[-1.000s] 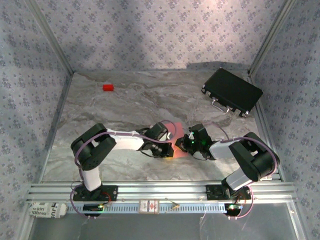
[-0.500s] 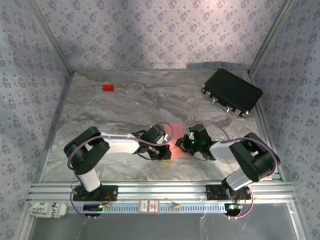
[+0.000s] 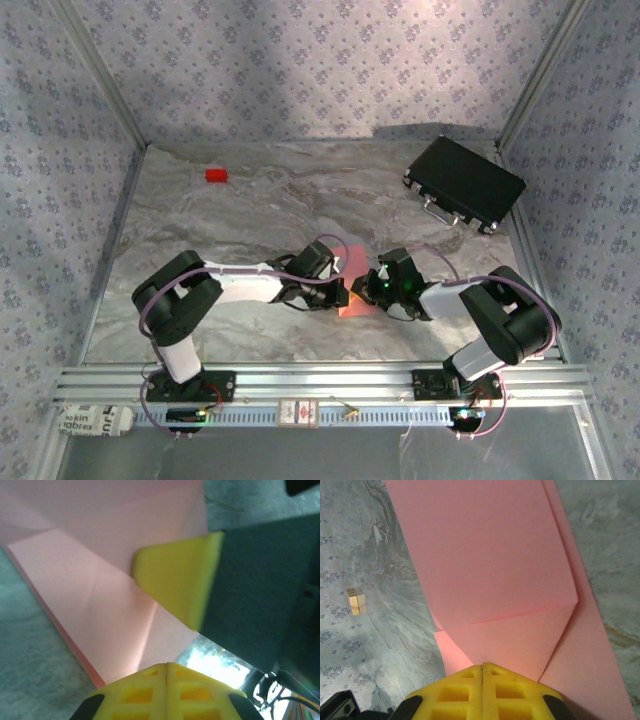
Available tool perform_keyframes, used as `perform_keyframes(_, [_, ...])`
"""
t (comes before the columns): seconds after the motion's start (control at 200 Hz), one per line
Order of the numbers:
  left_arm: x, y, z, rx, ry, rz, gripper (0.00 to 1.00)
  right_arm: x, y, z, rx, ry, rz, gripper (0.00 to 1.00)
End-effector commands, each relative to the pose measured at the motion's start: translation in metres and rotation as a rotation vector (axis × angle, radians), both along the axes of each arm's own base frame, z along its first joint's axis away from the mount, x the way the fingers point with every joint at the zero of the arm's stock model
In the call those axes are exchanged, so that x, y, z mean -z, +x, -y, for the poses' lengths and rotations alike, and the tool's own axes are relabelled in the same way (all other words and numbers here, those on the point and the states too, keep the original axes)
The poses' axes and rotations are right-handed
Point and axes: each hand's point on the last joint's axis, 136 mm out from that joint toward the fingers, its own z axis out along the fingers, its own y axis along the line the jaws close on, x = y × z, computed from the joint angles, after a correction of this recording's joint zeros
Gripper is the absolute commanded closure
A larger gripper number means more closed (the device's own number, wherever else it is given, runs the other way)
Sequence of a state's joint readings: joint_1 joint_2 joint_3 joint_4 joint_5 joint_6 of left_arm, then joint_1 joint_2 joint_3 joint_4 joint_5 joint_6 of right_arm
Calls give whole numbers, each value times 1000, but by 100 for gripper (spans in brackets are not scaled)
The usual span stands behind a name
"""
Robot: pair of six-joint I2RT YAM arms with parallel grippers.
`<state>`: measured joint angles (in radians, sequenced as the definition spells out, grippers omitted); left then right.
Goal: Fold a paper plane with a square sheet of paper (pick it up from the middle)
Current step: Fold the triangle a second time at the center of the table.
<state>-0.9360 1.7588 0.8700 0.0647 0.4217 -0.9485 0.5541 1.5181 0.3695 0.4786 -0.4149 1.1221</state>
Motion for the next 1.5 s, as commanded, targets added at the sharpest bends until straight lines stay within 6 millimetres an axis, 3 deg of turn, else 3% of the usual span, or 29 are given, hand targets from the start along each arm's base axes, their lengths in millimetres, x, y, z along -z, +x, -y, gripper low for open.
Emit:
perform_keyframes(0.0, [7, 12, 1, -37, 26, 17, 93, 20, -13, 16, 21, -73, -67, 100])
perform_keyframes(0.27, [35, -4, -26, -84, 131, -58, 95, 15, -11, 14, 19, -61, -49, 100])
perform_keyframes(0.46, [50, -15, -43, -97, 194, -96, 97, -9, 1, 8, 1, -40, 22, 99])
perform_keyframes(0.605, [51, -15, -46, -101, 199, -91, 97, -20, -3, 3, -36, -45, 59, 99])
perform_keyframes(0.954, [54, -15, -48, -101, 214, -94, 98, 5, -26, -9, -112, -54, -10, 100])
perform_keyframes(1.119, [56, -15, -51, -102, 230, -92, 98, 25, -30, 9, -69, -104, -67, 100])
perform_keyframes(1.494, [68, -20, -61, -96, 275, -105, 99, 3, -1, 19, -19, -57, -7, 99])
